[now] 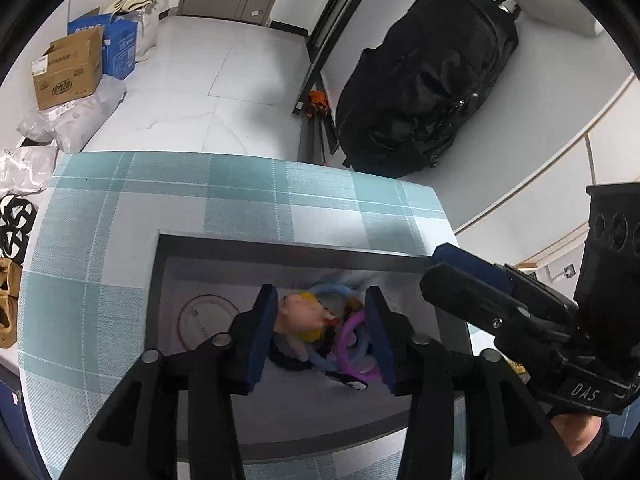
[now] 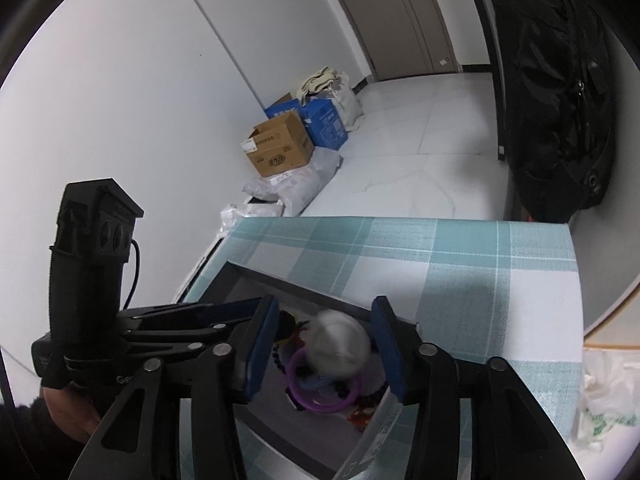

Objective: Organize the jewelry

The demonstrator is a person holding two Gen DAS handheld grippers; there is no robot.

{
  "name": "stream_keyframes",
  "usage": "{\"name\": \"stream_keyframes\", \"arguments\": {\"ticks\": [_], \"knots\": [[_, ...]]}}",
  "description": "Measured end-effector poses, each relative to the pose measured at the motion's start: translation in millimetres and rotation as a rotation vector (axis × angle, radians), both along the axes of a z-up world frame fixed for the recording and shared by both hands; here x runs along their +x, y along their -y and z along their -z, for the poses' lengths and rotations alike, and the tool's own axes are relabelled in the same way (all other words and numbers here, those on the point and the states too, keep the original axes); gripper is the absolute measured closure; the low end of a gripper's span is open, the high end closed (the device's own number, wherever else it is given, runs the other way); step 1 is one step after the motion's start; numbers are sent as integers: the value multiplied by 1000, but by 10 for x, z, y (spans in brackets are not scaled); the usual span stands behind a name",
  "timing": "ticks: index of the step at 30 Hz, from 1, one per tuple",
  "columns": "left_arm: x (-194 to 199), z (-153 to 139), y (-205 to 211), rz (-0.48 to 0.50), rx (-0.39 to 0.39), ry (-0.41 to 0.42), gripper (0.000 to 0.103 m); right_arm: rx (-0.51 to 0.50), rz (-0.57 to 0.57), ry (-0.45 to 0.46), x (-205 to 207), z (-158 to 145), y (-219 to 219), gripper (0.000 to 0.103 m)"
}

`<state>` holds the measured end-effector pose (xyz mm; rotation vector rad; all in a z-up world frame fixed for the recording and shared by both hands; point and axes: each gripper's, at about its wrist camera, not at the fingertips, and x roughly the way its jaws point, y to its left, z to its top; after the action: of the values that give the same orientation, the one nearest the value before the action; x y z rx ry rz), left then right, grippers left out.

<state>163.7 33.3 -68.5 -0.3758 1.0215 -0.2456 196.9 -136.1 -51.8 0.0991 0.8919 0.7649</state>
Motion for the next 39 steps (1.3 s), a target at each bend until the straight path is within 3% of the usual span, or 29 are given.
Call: {"name": "stream_keyframes", "arguments": {"ticks": [4,6,9,17,21,32,36,39], "knots": [[-59,-69,-10,-5,-7,29,55,36,38,23,0,-77,125,41],[-91,-111,-8,-18,15,48,43,55,60,35,-14,-116,183,36],[-143,-175,-18,-41,30,85,40,48,106,63,-50,-146,258,25],[-275,-285,-22,-117,143,134,36,51,113,130,-248,-196,272,14],[-363,-353,-24,-146,160,181,27,50,98,172,-421,-223,247,11],[-686,-567,4,-175,196,302,25,80,115,298,-895,-405,326,4],[-861,-592,26,-182,218,351,17,84,118,332,-1025,-448,365,3],[-946,-550,28,-187,232,347,17,70,115,359,-1146,-446,363,2]]}}
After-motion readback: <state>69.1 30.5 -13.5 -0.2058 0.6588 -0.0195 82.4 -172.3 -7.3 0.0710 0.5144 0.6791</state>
